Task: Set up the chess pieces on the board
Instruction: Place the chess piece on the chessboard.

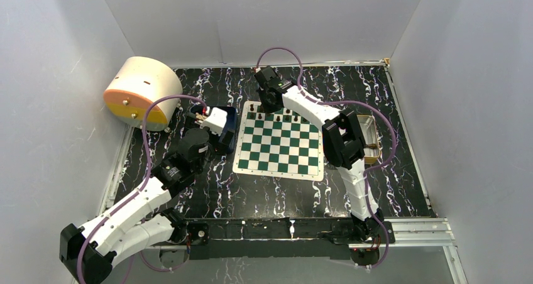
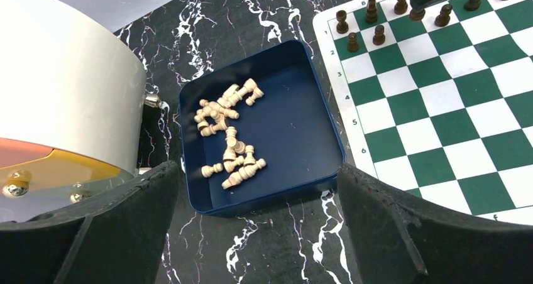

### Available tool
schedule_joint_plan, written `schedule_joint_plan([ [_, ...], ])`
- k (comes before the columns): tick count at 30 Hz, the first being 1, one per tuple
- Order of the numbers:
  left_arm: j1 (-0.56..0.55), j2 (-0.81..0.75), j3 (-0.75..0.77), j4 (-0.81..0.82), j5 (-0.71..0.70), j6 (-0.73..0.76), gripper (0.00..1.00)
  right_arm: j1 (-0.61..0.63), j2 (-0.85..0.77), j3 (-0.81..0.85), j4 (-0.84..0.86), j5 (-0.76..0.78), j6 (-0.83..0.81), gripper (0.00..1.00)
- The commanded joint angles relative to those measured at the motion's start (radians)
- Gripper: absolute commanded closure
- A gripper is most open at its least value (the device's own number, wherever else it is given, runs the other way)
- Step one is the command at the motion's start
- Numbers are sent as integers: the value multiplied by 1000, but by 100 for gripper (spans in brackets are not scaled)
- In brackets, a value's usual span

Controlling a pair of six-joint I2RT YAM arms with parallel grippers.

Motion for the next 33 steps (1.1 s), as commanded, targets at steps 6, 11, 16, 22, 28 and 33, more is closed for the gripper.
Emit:
schedule_joint_plan([
  [6, -2, -17, -1, 20, -19, 4, 7, 8, 37, 52, 22, 45, -15, 80],
  [11, -2, -14, -2, 24, -14, 3, 7, 8, 50, 55, 24, 57, -18, 79],
  [16, -2, -12, -2, 23, -15, 4, 7, 8, 67, 53, 33, 63, -20, 78],
  [22, -2, -11, -1, 24, -10, 4, 7, 8, 74, 53, 47, 74, -22, 78],
  [28, -2, -7, -1, 20, -6, 6, 7, 9, 78, 48, 66, 77, -24, 79],
  [33, -2, -6, -1, 16, -2, 5, 7, 8, 83, 42, 80, 82, -24, 79],
])
